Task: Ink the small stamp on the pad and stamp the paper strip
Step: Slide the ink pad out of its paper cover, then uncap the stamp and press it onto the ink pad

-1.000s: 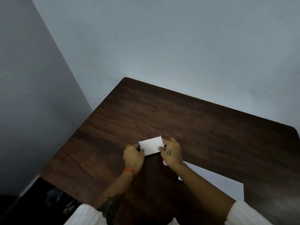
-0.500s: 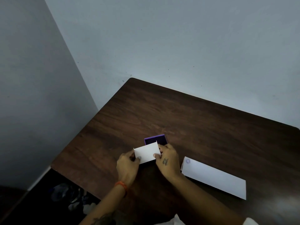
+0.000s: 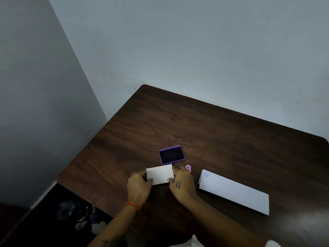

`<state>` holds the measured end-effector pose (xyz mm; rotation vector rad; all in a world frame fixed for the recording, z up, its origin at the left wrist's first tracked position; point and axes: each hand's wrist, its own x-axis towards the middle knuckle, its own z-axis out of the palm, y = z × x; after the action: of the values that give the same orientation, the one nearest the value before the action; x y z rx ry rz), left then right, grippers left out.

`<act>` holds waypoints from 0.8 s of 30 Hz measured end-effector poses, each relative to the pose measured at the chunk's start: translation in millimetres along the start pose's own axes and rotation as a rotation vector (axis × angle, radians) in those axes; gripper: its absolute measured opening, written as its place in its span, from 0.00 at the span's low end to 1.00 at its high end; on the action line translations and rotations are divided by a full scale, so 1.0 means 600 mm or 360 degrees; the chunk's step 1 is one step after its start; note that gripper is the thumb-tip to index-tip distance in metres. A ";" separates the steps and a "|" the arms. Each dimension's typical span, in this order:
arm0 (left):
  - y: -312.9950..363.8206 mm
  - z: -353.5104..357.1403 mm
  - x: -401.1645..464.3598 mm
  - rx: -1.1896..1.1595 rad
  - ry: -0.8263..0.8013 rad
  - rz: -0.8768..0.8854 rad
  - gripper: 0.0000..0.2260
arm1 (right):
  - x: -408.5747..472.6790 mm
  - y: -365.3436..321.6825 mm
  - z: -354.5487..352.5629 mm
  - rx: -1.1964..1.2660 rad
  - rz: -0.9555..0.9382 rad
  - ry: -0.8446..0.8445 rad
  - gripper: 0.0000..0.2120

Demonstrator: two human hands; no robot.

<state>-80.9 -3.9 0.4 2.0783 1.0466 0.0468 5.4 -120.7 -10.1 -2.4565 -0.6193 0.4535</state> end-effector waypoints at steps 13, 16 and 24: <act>-0.008 0.007 -0.004 0.0102 0.0039 -0.0032 0.25 | -0.010 0.003 0.003 -0.0010 -0.0023 -0.0082 0.23; 0.009 0.015 -0.004 0.0161 0.0095 0.0135 0.27 | -0.010 0.002 -0.012 -0.0061 -0.0162 0.0130 0.19; 0.084 0.065 0.008 -0.0002 -0.0230 0.0663 0.29 | 0.002 0.026 -0.069 0.0095 -0.0055 0.0419 0.21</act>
<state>-30.7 -42.8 5.5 2.2297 0.5157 0.1040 29.5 -149.7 12.8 -2.3907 -0.5283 0.1288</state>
